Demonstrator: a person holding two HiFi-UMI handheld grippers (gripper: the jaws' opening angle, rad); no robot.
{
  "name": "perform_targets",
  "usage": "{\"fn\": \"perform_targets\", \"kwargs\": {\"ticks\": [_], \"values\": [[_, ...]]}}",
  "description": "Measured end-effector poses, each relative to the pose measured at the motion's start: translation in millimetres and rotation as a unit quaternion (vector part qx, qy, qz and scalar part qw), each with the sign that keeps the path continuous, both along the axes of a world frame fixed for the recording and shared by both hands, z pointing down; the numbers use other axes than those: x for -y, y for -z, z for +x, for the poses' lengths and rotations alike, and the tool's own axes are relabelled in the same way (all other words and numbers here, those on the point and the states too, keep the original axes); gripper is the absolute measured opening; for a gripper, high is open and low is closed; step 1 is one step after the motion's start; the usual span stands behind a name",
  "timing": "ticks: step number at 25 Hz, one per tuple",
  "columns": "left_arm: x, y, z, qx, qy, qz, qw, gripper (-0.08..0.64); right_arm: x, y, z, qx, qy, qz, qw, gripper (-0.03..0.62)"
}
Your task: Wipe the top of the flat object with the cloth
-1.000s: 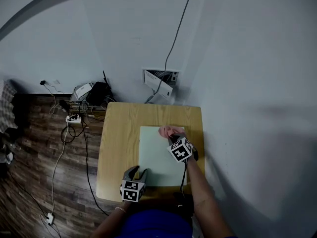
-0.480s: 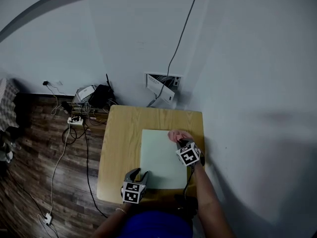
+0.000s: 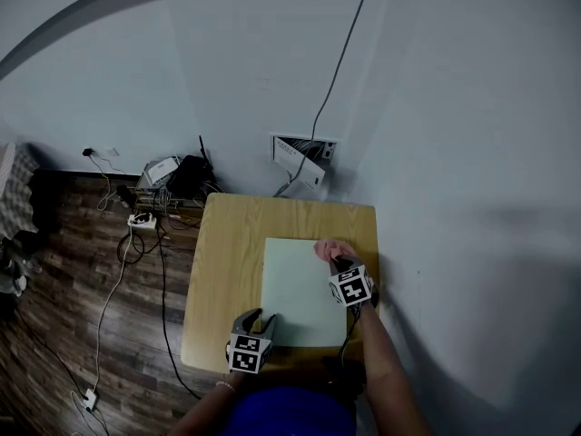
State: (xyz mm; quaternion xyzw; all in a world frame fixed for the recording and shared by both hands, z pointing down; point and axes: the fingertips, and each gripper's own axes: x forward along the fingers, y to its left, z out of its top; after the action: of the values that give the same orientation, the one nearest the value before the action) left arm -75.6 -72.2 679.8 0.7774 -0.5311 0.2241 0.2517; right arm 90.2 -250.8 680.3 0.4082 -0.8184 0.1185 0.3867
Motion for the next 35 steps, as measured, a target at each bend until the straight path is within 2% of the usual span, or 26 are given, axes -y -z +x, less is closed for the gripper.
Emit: {"fn": "perform_targets", "kwargs": {"ticks": [6,11,17,19,21,25,28,35], "values": [[-1,2,-1,0.0,-0.002,0.0,1.0,0.164,-3,6,-2,-0.032,0.003,0.04,0.999,0.014],[-3,1,-2,0.002,-0.004,0.0,1.0,0.164,-5,5,-2,-0.024,-0.012,0.046,0.999,0.014],[-1,-1,-1,0.003,-0.004,-0.001,1.0,0.164,-3,7,-2,-0.035,-0.013,0.056,0.998,0.014],[1,-1,0,0.001,-0.004,-0.002,1.0,0.164,-4,11,-4,-0.042,0.0,0.069,0.997,0.015],[2,-2,1,-0.001,-0.004,-0.003,1.0,0.164,-8,20,-12,-0.028,0.016,0.082,0.996,0.015],[4,-2,0,-0.002,-0.004,0.0,1.0,0.164,-19,52,-40,0.048,0.036,0.106,0.993,0.015],[3,-2,-1,-0.003,-0.005,0.001,1.0,0.166,-32,72,-67,0.082,0.07,0.115,0.988,0.015],[3,-2,0,-0.003,-0.009,0.001,1.0,0.166,-69,80,-132,0.078,0.183,0.108,0.974,0.015]]}}
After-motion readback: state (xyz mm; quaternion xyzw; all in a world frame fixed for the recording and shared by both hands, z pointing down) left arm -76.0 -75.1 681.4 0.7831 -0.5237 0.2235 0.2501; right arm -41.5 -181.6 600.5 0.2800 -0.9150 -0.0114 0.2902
